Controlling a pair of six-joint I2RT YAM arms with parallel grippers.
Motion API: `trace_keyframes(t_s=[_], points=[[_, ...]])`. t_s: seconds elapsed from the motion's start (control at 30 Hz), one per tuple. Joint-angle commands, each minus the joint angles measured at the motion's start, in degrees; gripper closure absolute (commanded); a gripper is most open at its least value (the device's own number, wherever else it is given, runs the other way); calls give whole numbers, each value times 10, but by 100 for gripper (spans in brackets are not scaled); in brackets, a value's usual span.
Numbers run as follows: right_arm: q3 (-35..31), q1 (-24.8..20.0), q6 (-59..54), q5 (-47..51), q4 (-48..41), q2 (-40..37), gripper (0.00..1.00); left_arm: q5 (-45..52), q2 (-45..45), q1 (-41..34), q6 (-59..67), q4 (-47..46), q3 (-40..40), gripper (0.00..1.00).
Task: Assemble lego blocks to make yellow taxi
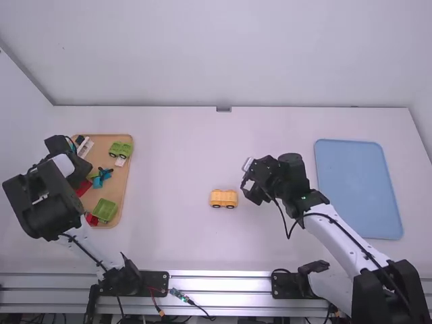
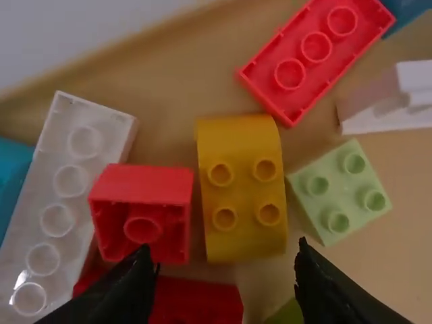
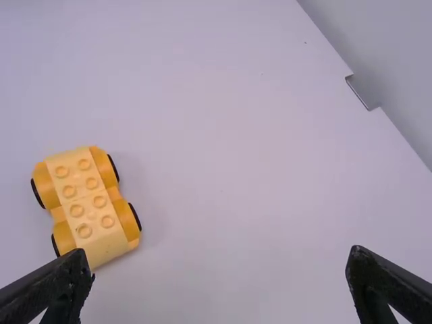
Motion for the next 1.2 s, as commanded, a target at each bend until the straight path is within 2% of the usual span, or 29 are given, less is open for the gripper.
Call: trace_keyframes(t_s=[0.0,0.27,0.5,0.67,1.0,1.17], points=[[-6,0,2,-1,-1,-9,1,-24,7,0,-20,0,0,46],[-6,0,2,-1,-1,-9,1,-31,8,2,-23,12,0,46],[-6,0,2,0,-3,-9,1,-26,8,-1,-27,-5,0,51],[-6,0,2,0,-3,-9,1,-1,8,-1,-30,-9,2,50],[-6,0,2,0,-5,-9,1,-2,24,-1,-26,-114,85,45],[-6,0,2,5,-12,-9,1,-1,29,0,-26,-123,96,47]])
